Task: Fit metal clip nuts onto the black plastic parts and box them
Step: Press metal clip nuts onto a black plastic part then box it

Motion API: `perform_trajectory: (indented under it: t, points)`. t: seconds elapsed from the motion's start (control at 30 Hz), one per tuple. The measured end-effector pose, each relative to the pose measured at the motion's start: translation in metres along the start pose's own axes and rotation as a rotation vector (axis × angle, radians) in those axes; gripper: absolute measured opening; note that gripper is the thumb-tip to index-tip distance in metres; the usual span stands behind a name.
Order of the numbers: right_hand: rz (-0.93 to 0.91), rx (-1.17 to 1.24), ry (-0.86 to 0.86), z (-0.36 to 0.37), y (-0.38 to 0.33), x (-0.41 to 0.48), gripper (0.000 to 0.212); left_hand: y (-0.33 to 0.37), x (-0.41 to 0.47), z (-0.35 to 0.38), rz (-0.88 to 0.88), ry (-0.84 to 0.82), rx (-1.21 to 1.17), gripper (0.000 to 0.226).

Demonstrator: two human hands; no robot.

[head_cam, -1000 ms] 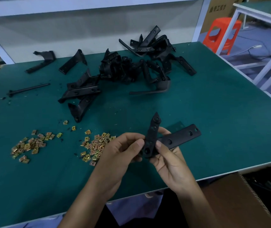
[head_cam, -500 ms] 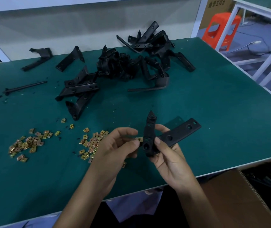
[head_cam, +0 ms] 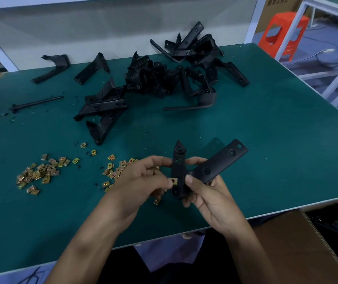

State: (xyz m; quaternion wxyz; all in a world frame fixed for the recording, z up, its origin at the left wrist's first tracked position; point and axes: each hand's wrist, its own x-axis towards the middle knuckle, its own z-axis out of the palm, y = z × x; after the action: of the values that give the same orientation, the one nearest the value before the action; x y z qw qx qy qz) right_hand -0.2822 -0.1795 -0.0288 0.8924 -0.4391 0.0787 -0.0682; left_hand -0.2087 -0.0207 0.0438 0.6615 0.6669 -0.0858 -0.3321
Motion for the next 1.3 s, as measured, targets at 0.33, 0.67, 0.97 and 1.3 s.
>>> perform_trajectory:
  t: [0.33,0.67,0.97,1.3]
  points:
    - [-0.009,0.066,0.095,0.0,0.0,0.004,0.029,-0.013,0.025,-0.023,0.181,0.18,0.52,0.016]
    - [0.011,0.173,0.132,-0.005,-0.002,0.002,0.014,-0.041,0.051,-0.032,0.346,0.315,1.112,0.008]
    - [0.052,0.072,0.008,-0.002,-0.005,-0.002,0.015,-0.014,0.024,-0.004,0.209,0.06,0.016,0.015]
    - [0.029,0.052,-0.027,-0.002,-0.003,-0.003,0.022,-0.006,0.017,0.003,0.067,0.016,-0.11,0.032]
